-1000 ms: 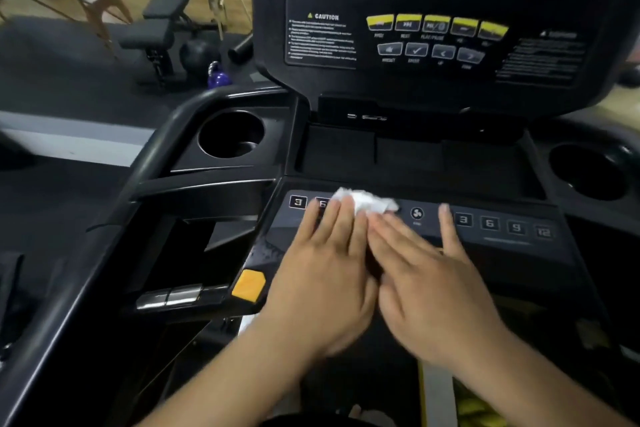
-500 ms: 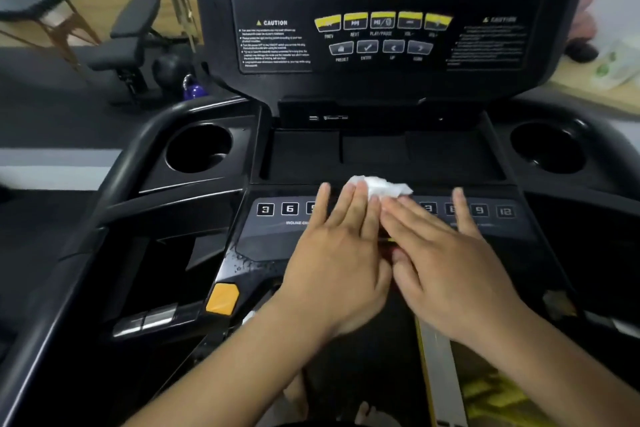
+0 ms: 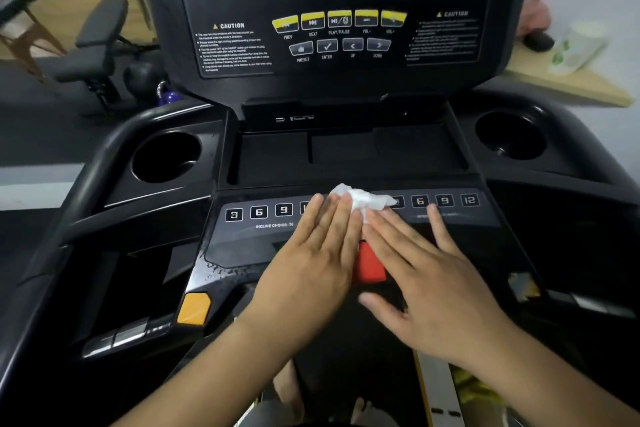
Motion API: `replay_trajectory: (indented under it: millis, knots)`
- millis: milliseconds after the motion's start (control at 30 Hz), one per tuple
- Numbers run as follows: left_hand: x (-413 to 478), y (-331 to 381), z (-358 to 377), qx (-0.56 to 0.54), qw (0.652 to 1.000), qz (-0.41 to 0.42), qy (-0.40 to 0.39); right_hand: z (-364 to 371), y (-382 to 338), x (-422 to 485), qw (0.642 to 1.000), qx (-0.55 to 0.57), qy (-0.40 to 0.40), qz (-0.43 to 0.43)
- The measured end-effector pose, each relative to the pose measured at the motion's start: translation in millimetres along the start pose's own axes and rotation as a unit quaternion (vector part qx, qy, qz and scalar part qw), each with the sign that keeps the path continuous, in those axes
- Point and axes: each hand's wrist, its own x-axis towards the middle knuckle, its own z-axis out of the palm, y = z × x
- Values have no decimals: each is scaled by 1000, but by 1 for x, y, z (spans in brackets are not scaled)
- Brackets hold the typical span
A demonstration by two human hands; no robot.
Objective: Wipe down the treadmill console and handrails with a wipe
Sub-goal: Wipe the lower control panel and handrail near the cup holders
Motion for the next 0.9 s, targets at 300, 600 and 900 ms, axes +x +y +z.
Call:
replay_trajectory:
  millis: [300, 600, 900]
  knots:
    - [11, 34, -14, -75, 995, -67, -6, -10, 9, -2, 998, 39, 31, 48]
    - [59, 45, -34, -48, 998, -39, -20, -12, 33, -3, 990, 41, 53, 127]
    - [61, 73, -34, 18, 998, 42, -36, -4, 40, -38, 985, 68, 65, 141]
